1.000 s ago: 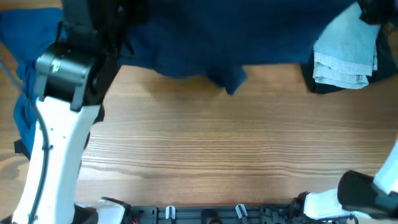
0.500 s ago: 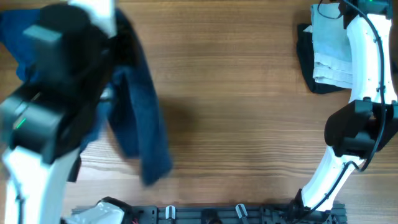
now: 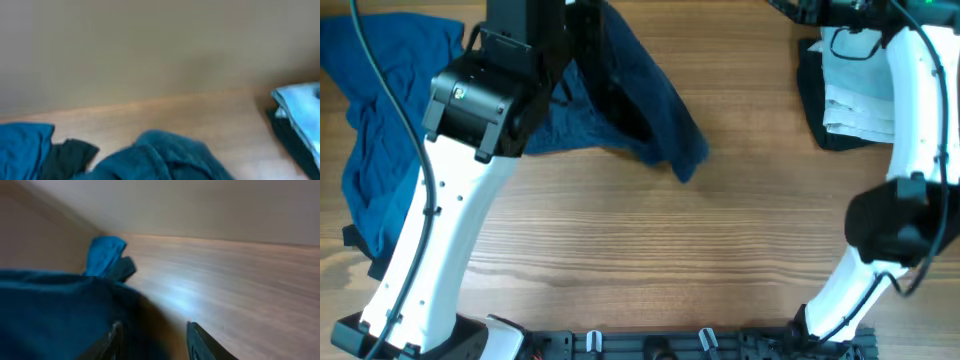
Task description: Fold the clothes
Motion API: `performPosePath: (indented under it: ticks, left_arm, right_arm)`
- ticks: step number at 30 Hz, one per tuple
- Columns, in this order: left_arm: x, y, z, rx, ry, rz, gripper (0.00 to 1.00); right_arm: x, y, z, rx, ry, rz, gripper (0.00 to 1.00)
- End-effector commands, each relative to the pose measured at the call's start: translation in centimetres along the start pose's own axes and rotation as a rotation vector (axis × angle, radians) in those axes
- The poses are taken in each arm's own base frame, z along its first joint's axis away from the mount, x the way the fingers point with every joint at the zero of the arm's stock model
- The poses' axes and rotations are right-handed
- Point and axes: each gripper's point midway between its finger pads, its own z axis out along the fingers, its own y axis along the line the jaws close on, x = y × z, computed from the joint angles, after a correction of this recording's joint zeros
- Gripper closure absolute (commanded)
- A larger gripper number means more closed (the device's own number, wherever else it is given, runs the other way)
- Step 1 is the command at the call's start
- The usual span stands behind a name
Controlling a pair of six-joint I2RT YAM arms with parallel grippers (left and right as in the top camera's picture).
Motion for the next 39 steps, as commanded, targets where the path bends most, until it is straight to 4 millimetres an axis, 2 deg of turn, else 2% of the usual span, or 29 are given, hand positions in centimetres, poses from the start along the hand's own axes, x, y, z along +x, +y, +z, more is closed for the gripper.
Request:
performPosePath:
  ticks: [1, 4, 8, 11, 14, 16, 18, 22, 24, 27, 30, 34, 39]
  left_arm:
    - [-3.5, 1.3, -1.1, -0.071, -0.136, -0.045, 0.96]
    - [-4.3, 2.6, 0.1, -0.104, -0.168, -0.067, 0.96]
    - [-3.9, 4.5, 2.4, -0.15, -0.159, -0.106, 0.96]
    - [-4.1, 6.4, 3.1, -0.183, -0.174, -0.167, 0.96]
    - [-4.7, 7.2, 3.0, -0.195, -0.2, -0.185, 0.96]
    - [-4.9, 7.2, 2.9, -0.193, -0.207, -0.186, 0.96]
    - [-4.9, 7.2, 2.8, -0.193, -0.206, -0.186, 0.96]
    - [-4.9, 7.3, 2.4, -0.194, -0.205, -0.186, 0.96]
    - [-5.2, 7.3, 1.8, -0.193, -0.215, -0.188, 0.96]
    - [-5.3, 7.3, 1.6, -0.192, -0.22, -0.189, 0.96]
    - [-5.2, 7.3, 1.6, -0.193, -0.212, -0.188, 0.96]
    - [-4.9, 7.3, 1.7, -0.195, -0.2, -0.185, 0.96]
    - [-4.2, 7.4, 1.8, -0.199, -0.173, -0.178, 0.96]
  right_arm:
    - [0.3, 8.5, -2.4, -0.097, 0.011, -0.118, 0.56]
    - [2.5, 13.4, -2.6, -0.151, 0.078, -0.141, 0.55]
    - [5.1, 18.3, -1.6, -0.229, 0.165, -0.174, 0.54]
    - [7.3, 21.7, -0.2, -0.319, 0.236, -0.179, 0.54]
    - [9.8, 24.2, 2.1, -0.377, 0.308, -0.183, 0.54]
    - [11.2, 24.1, 4.3, -0.335, 0.34, -0.152, 0.54]
    - [13.1, 23.4, 8.0, -0.294, 0.358, -0.069, 0.54]
    - [14.9, 21.6, 12.1, -0.276, 0.337, 0.115, 0.56]
    - [16.3, 19.8, 14.2, -0.207, 0.321, 0.256, 0.59]
    - [18.8, 18.1, 16.6, -0.118, 0.3, 0.478, 0.6]
    - [19.8, 16.6, 17.7, 0.022, 0.247, 0.558, 0.56]
    - [18.4, 15.1, 18.2, 0.121, 0.133, 0.569, 0.56]
    - [17.3, 12.3, 17.7, 0.22, 0.054, 0.572, 0.55]
